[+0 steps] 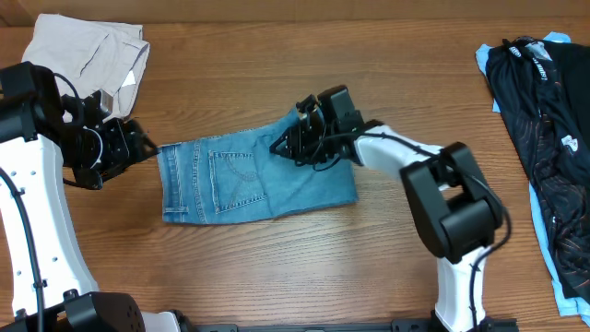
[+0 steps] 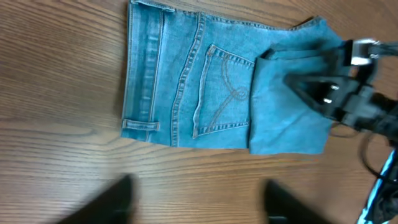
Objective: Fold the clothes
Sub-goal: 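Raise the right gripper away to the upper right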
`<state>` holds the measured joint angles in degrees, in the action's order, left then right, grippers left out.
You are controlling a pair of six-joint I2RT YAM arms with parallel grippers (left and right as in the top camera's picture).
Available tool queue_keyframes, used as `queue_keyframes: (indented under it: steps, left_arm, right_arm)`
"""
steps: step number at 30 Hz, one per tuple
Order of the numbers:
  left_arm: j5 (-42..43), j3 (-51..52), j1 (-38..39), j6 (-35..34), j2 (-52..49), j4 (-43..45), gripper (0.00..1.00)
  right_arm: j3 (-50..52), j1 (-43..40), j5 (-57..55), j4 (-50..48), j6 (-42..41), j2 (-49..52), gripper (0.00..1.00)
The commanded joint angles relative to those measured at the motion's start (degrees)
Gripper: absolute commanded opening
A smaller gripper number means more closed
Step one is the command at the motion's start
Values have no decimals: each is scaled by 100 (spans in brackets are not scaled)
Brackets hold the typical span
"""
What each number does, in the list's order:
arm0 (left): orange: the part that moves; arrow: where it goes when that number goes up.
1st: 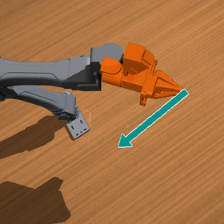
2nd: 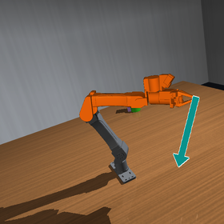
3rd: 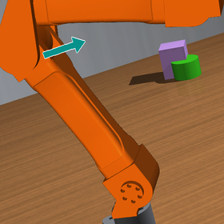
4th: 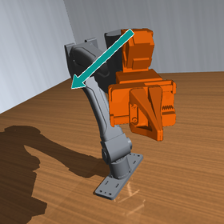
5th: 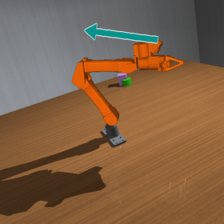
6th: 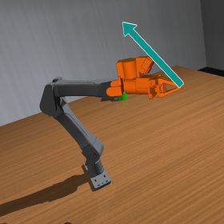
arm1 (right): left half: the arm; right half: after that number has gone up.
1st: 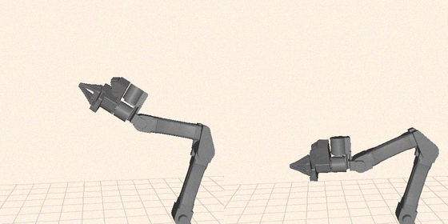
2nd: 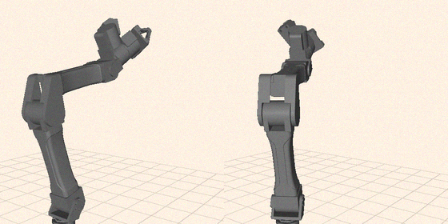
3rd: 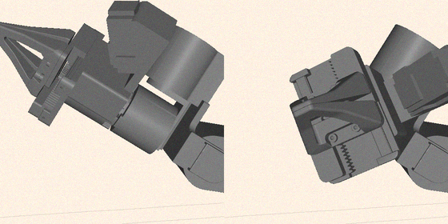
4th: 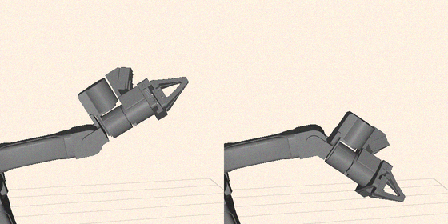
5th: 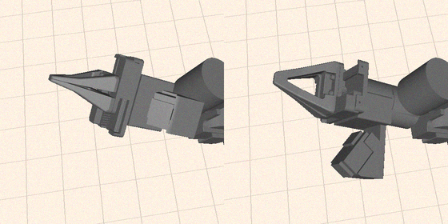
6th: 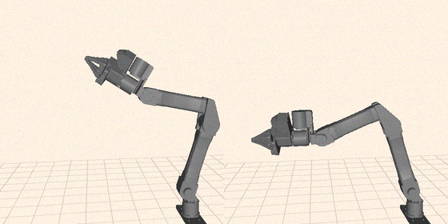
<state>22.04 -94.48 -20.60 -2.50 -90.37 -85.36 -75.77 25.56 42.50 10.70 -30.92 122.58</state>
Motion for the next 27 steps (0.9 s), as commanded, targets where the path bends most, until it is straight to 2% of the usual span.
queue_keyframes:
  steps: [1,3,5,8,10,11,14,16,17,18,19,21,24,27]
  left_arm:
    - [46,361,44,85,-39,208,51]
    - [46,697,44,83,-39,468,56]
    - [42,1049,44,83,-39,772,64]
    - [-7,1543,26,76,-39,1303,66]
    - [-2,1790,28,79,-39,1613,80]
    - [-2,1858,28,79,-39,1683,78]
    - [-9,1978,31,81,-39,1799,43]
    - [-103,2055,28,7,-39,1950,41]
    - [-179,2109,28,-109,-39,2044,48]
    - [-221,2166,28,-214,-39,2131,64]
    - [-210,2243,28,-275,-39,2234,74]
    - [-212,2413,28,-282,-39,2461,77]
    - [-216,2723,28,-282,-44,2813,94]
    - [-306,2962,26,-282,-83,3126,97]
  right_arm:
    - [-525,-177,-396,595,649,-1010,59]
    - [-761,-258,-531,1139,907,-1462,82]
    - [-1019,-387,-673,1792,1182,-1910,96]
    - [-1338,-636,-916,2796,1556,-2518,100]
    - [-1445,-824,-1261,3421,1759,-2905,100]
    - [-1453,-911,-1495,3659,1770,-3067,100]
    - [-1453,-1187,-2142,4306,1768,-3458,100]
    - [-1453,-1386,-2328,4715,1768,-3635,100]
    - [-1453,-1467,-2341,4870,1770,-3687,100]
    - [-1453,-1552,-2341,5034,1770,-3722,100]
    - [-1453,-1613,-2341,5171,1784,-3735,100]
    - [-1451,-1681,-2341,5386,1915,-3733,100]
    - [-1447,-1685,-2341,5600,2114,-3729,100]
    - [-1447,-1685,-2341,5681,2138,-3729,100]
